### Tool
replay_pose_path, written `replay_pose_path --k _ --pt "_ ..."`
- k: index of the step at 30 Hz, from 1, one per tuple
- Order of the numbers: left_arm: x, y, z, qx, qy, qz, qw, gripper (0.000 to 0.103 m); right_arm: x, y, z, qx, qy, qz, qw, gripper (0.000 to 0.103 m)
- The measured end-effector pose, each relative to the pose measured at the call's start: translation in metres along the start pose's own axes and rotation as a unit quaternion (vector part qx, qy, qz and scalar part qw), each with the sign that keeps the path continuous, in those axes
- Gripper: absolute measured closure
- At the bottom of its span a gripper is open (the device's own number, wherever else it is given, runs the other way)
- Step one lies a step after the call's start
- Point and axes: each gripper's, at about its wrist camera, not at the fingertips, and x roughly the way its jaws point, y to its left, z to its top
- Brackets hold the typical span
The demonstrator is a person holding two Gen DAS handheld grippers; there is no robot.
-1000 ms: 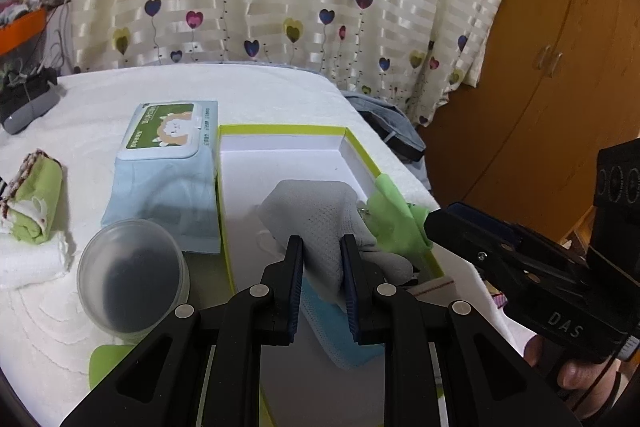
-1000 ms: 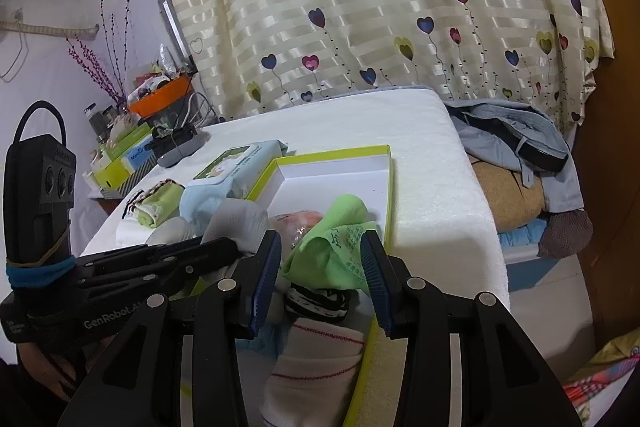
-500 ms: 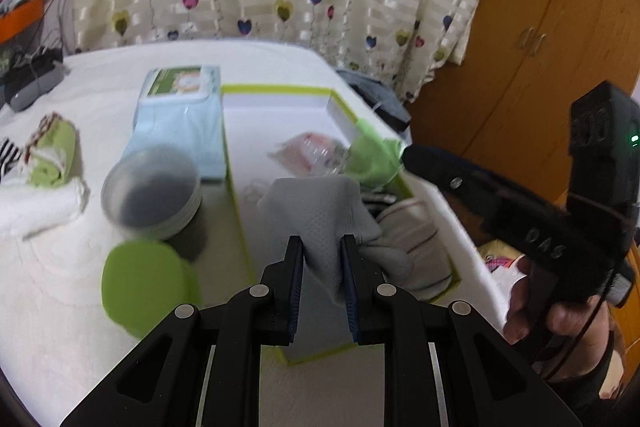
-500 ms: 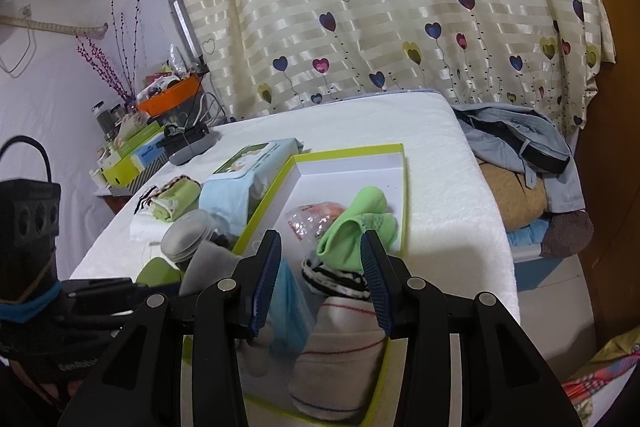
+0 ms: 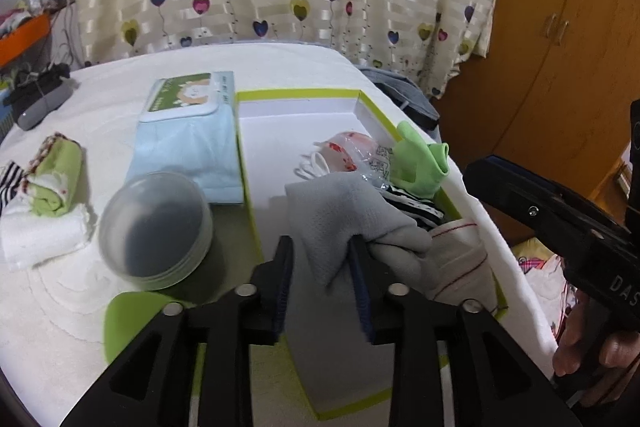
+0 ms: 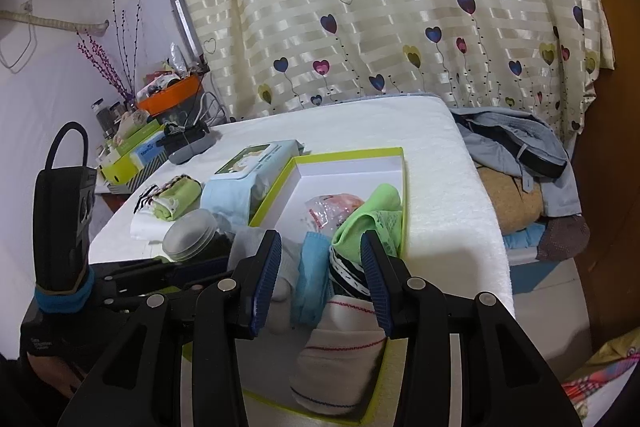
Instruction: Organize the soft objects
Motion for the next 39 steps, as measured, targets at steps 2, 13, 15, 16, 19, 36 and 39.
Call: replay_pose_path --k 2,13,15,16,19,36,39 --pt "-0.009 0.001 -0.002 -0.001 -0.010 -0.004 0.9999 0.066 -0.001 0.002 0.001 -0.001 -0.001 0.000 1.000 0.060" --pt "-0.050 0.002 -0.015 -0.002 -0.040 -0.017 0.9990 0.065 -0.019 0.029 0.000 -0.025 -0.007 -0.006 1.000 0.060" --pt "-0.057 0.002 -0.018 -0.002 -0.047 -0.018 0.9987 0.065 -0.025 0.036 -0.001 -0.029 -0.007 -0.010 0.999 0.060" --pt "-0.061 0.003 -0.020 -0.002 -0.050 -0.019 0.9986 0.065 -0.028 0.039 -0.002 -0.032 -0.008 -0.011 0.999 0.060" --pt "-0.075 0.006 -0.026 -0.007 -0.061 -0.020 0.9979 0.065 -0.037 0.051 -0.005 -0.041 -0.011 -0.015 0.999 0.060" --pt "-0.140 0.049 -0.062 -0.051 -0.107 0.025 0.9926 0.065 -0.050 0.120 -0.031 -0.088 -0.001 -0.004 0.996 0.052" --pt "-0.145 0.056 -0.067 -0.060 -0.111 0.031 0.9915 0.065 -0.049 0.131 -0.034 -0.099 0.006 0.001 0.995 0.052"
